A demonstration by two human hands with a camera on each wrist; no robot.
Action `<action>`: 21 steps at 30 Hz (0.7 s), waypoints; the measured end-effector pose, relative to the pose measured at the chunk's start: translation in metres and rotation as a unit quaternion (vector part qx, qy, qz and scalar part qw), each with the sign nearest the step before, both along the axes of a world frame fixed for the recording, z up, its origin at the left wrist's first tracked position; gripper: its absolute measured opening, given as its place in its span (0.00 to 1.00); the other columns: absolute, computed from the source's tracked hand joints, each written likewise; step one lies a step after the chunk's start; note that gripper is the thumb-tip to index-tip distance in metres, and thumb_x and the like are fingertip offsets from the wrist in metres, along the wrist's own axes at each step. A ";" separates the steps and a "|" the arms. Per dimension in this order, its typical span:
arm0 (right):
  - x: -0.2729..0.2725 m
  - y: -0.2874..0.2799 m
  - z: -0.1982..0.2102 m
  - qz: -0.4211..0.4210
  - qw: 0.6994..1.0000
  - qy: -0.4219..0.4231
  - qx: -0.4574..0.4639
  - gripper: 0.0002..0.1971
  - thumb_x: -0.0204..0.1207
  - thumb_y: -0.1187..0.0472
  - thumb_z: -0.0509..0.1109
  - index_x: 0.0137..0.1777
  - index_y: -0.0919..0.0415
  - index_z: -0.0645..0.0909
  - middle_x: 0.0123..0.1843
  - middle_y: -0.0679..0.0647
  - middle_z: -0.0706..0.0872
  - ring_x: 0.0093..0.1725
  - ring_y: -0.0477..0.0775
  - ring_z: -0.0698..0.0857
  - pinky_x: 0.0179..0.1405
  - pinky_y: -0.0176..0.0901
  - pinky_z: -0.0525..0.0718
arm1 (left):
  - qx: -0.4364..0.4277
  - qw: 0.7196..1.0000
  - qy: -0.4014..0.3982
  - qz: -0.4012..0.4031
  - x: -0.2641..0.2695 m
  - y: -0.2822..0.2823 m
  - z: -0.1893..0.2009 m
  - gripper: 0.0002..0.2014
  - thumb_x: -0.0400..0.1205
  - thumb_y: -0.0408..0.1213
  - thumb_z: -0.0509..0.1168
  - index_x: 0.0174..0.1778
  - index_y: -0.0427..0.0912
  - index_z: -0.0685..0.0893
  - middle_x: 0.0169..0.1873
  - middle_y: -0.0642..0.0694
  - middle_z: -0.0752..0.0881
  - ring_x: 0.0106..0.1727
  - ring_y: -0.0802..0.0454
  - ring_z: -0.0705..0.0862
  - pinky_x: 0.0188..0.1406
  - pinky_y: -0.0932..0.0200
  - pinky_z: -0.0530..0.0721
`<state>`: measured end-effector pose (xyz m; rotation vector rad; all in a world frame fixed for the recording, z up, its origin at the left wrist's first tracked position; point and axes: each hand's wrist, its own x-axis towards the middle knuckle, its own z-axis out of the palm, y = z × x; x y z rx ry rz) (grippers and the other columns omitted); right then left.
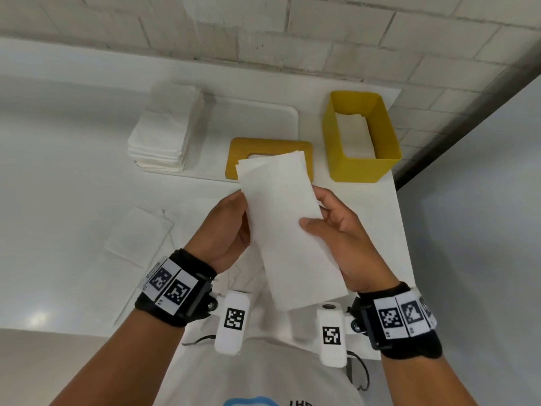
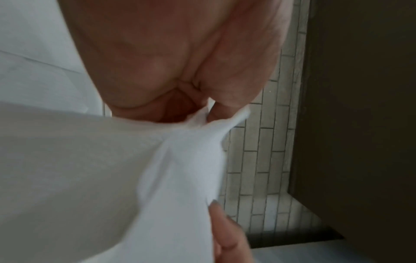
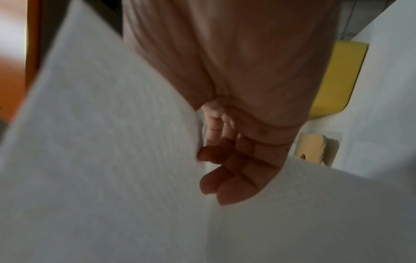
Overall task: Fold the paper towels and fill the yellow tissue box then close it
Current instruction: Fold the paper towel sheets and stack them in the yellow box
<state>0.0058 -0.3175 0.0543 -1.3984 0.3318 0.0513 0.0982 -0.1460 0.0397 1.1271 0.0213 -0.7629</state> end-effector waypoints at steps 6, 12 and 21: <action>-0.002 0.001 -0.004 -0.019 1.000 0.001 0.020 0.24 0.85 0.74 0.64 0.76 0.53 0.76 0.60 0.56 0.92 0.59 0.59 0.91 0.55 0.49 0.89 | -0.054 0.997 0.037 -0.033 -0.004 0.000 0.008 0.27 0.91 0.56 0.52 0.76 0.41 0.83 0.57 0.44 0.92 0.55 0.50 0.90 0.49 0.56 0.90; -0.002 0.004 -0.007 -0.038 0.997 -0.004 0.061 0.23 0.85 0.74 0.63 0.76 0.54 0.76 0.60 0.60 0.92 0.57 0.60 0.91 0.57 0.52 0.90 | -0.076 0.996 0.034 -0.040 -0.011 -0.003 0.008 0.29 0.86 0.57 0.57 0.77 0.43 0.81 0.70 0.41 0.87 0.70 0.45 0.87 0.66 0.51 0.88; -0.005 0.007 -0.015 -0.029 0.996 -0.018 0.083 0.22 0.86 0.73 0.63 0.76 0.55 0.74 0.64 0.60 0.91 0.66 0.62 0.89 0.67 0.57 0.86 | -0.060 0.996 0.062 0.000 -0.018 -0.004 -0.004 0.20 0.86 0.40 0.63 0.72 0.36 0.83 0.66 0.37 0.89 0.63 0.45 0.90 0.62 0.52 0.90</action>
